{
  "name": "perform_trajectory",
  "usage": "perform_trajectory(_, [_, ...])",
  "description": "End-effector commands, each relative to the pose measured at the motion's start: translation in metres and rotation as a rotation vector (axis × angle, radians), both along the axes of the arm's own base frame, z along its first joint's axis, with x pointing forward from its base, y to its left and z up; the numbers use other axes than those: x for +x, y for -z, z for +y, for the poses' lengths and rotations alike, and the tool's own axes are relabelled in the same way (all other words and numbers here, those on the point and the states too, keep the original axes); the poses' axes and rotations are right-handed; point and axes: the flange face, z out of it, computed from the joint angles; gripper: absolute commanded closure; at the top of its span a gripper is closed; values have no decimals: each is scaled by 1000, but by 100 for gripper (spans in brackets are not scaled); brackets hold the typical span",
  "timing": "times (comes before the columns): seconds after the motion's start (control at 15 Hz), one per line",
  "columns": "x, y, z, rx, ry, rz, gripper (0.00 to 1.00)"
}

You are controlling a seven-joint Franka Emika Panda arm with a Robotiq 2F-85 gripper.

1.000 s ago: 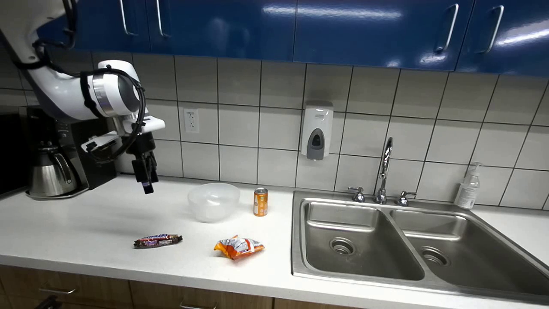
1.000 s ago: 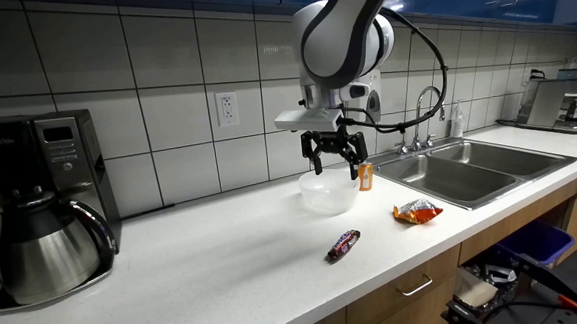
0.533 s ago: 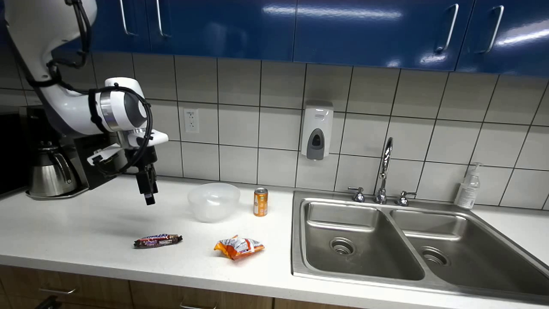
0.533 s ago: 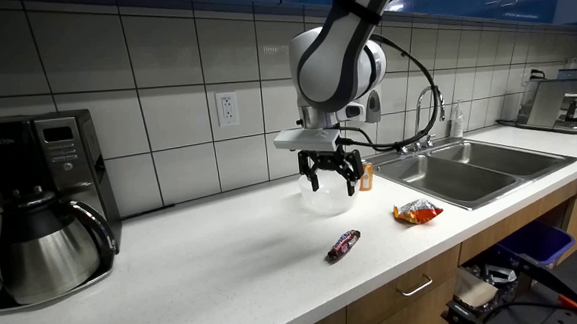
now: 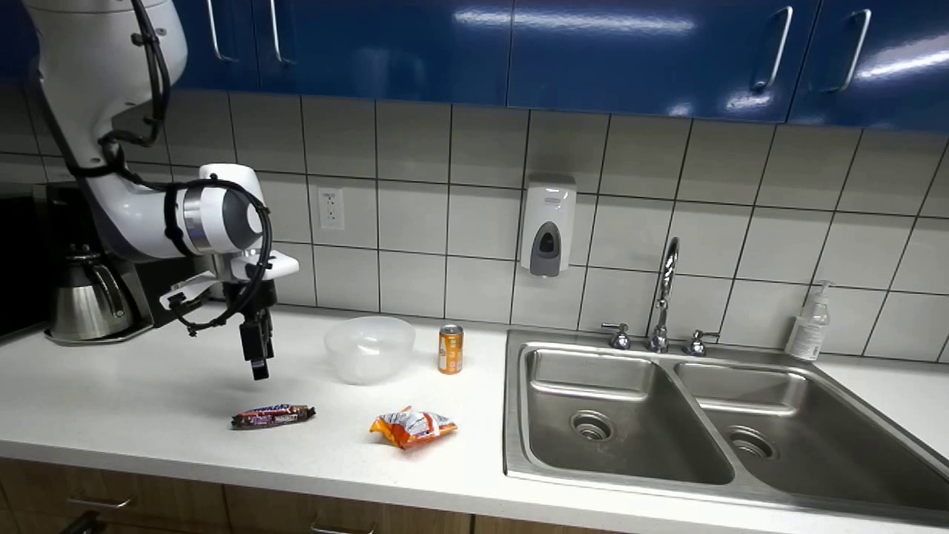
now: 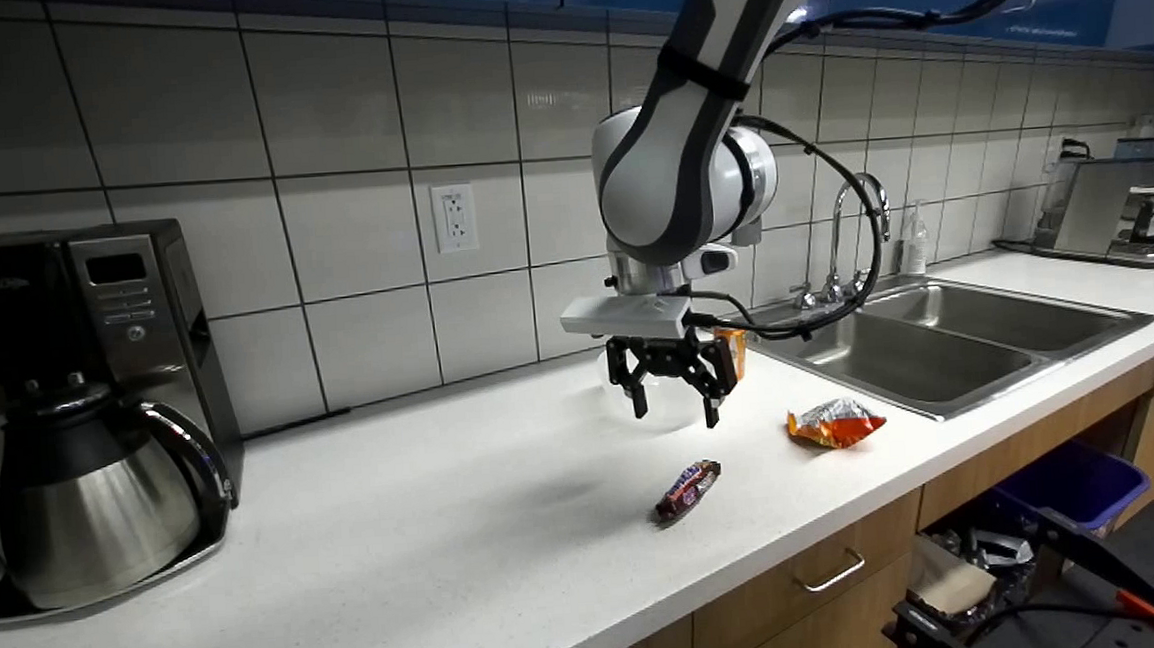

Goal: Lift the snickers chocolate and put it in the bowl

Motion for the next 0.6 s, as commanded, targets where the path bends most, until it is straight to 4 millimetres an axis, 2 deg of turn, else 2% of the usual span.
perform_trajectory(0.0, [4, 13, -8, 20, -4, 5, 0])
perform_trajectory(0.53, [6, 47, -21, 38, 14, 50, 0])
